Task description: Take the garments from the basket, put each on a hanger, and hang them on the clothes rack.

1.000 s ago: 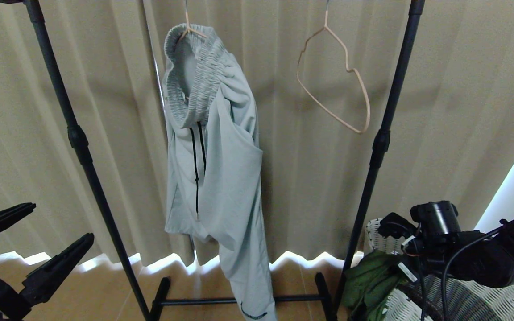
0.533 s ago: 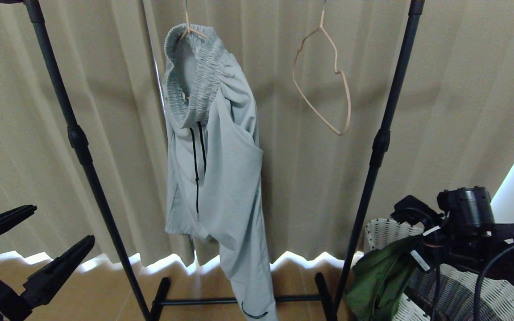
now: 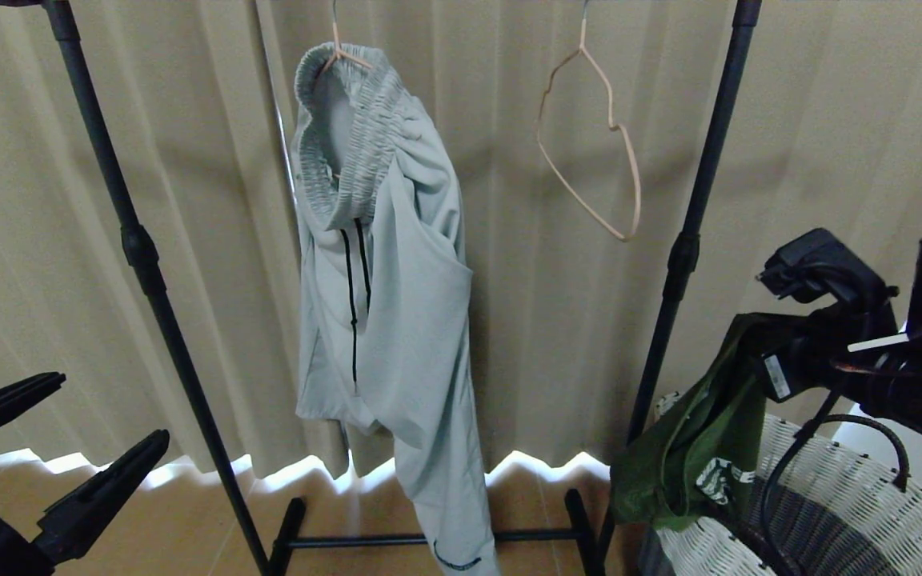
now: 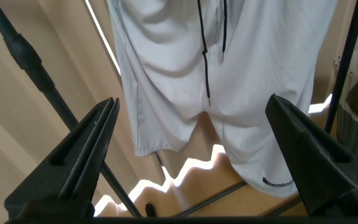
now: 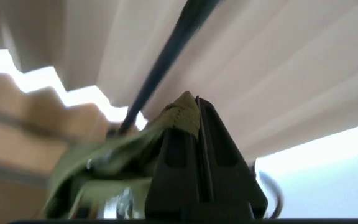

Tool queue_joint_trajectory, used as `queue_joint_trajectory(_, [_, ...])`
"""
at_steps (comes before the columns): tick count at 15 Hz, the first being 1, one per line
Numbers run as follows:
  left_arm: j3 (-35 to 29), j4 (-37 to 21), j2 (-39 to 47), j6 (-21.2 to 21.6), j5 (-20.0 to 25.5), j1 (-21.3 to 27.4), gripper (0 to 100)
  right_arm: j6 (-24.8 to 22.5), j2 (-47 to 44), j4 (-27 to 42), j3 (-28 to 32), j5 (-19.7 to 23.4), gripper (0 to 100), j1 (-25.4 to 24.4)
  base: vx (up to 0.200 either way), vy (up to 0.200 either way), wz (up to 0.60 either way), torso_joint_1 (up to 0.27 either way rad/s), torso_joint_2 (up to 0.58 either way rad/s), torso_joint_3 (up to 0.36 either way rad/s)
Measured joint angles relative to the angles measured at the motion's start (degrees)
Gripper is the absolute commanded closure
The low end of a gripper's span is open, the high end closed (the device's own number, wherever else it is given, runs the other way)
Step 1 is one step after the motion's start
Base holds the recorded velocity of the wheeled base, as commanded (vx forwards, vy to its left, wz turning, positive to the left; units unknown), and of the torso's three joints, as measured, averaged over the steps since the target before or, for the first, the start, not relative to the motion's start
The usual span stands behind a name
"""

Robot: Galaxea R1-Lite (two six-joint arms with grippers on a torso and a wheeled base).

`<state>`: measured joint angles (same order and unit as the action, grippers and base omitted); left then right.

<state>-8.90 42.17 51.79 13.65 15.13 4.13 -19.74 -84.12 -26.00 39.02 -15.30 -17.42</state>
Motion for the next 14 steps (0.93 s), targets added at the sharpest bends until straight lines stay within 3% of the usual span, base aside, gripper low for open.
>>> queue_joint_trajectory(2, [0.0,0.0,-0.8,0.0,0.0,0.0,0,0.0,2.6,2.9,1.7,0.0,100,-0.6,0.0,0.0,0.0,0.0,0.0,0.0])
queue_joint_trajectory(6, [0.1,0.0,-2.6,0.0,0.0,0.0,0,0.0,8.4,10.5,3.5,0.0,100,-0.8,-0.2,0.0,0.0,0.001,0.01,0.004])
queue_joint_trajectory(10, [0.2,0.0,-3.2,0.0,0.0,0.0,0,-0.1,12.1,12.1,3.8,0.0,100,-0.8,-0.2,0.0,0.0,0.0,0.0,0.002])
queue_joint_trajectory(14, [0.7,-0.1,-3.2,-0.2,0.0,0.0,0,-0.1,13.5,12.0,3.2,0.0,100,-0.8,0.0,0.0,0.0,0.0,0.0,0.0])
